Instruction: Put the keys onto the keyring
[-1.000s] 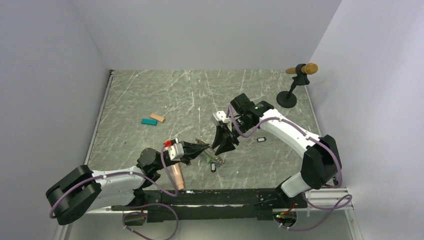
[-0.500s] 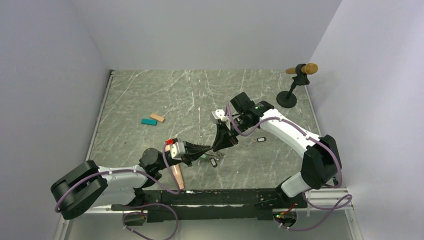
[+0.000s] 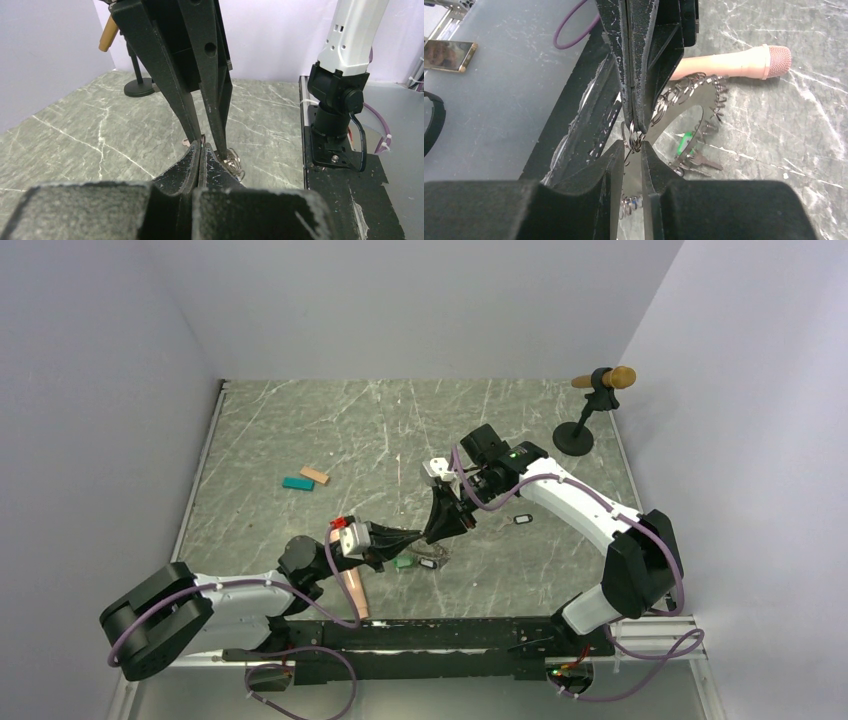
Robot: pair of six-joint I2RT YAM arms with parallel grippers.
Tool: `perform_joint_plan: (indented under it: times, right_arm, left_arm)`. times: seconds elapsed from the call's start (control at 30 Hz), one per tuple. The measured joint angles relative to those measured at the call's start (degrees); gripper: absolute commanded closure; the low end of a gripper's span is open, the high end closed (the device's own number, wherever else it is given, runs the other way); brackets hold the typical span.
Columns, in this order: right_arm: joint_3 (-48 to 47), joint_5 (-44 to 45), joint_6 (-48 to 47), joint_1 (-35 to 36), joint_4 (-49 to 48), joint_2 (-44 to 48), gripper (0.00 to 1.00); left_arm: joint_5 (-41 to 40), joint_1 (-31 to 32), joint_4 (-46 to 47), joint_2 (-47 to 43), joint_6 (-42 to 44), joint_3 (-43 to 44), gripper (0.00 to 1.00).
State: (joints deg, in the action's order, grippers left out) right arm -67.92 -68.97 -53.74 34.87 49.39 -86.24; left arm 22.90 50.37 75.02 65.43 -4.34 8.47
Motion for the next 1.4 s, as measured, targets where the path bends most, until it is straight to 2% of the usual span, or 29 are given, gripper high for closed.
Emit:
perform_joint_plan:
  times: [0.17, 0.43, 0.7, 0.83, 1.07, 1.1, 1.23, 1.3, 1.4]
  right_arm:
    - [-0.37, -0.07, 0.26, 0.04, -0.13, 0.00, 0.71]
    - [-0.50, -0.07, 0.66, 0.04, -0.66, 0.00, 0.73]
    - [-0.50, -0.07, 1.44, 0.04, -1.11, 0.00, 0.81]
    - [-0.50, -0.11, 1.73, 0.04, -1.51, 0.00, 0.99]
    - [-0.70, 0.04, 1.75, -0.02, -1.51, 0.00, 1.00]
    - [-0.76, 0.13, 1.75, -0.02, -1.49, 0.00, 1.00]
    - [-2.93, 2.01, 1.86, 0.33, 0.42, -0.68, 1.00]
    - [-5.86, 3.93, 1.20, 0.42, 3.56, -2.34, 1.00]
    - [-12.26, 7.26, -1.25, 0.42, 9.99, -6.51, 1.00]
  left_arm:
    - [-0.81, 0.00, -0.83, -0.48, -0.02, 0.00, 1.00]
    - [-1.38, 0.00, -2.34, -0.87, -0.07, 0.00, 1.00]
    - [-1.79, 0.00, -3.04, -1.53, -0.85, 0.00, 1.00]
    - [-1.79, 0.00, -3.52, -1.81, -0.90, 0.00, 1.00]
    - [-2.03, 0.00, -3.74, -1.86, -1.14, -0.02, 1.00]
    - [-2.05, 0.00, -3.76, -1.88, -1.14, -0.02, 0.96]
    - [-2.67, -0.02, -6.40, -4.02, -0.98, 0.00, 0.53]
    - [-3.08, -0.13, -10.86, -7.98, -1.27, 0.26, 0.41]
    - [-4.02, -0.09, -20.92, -15.13, -0.79, 2.10, 0.32]
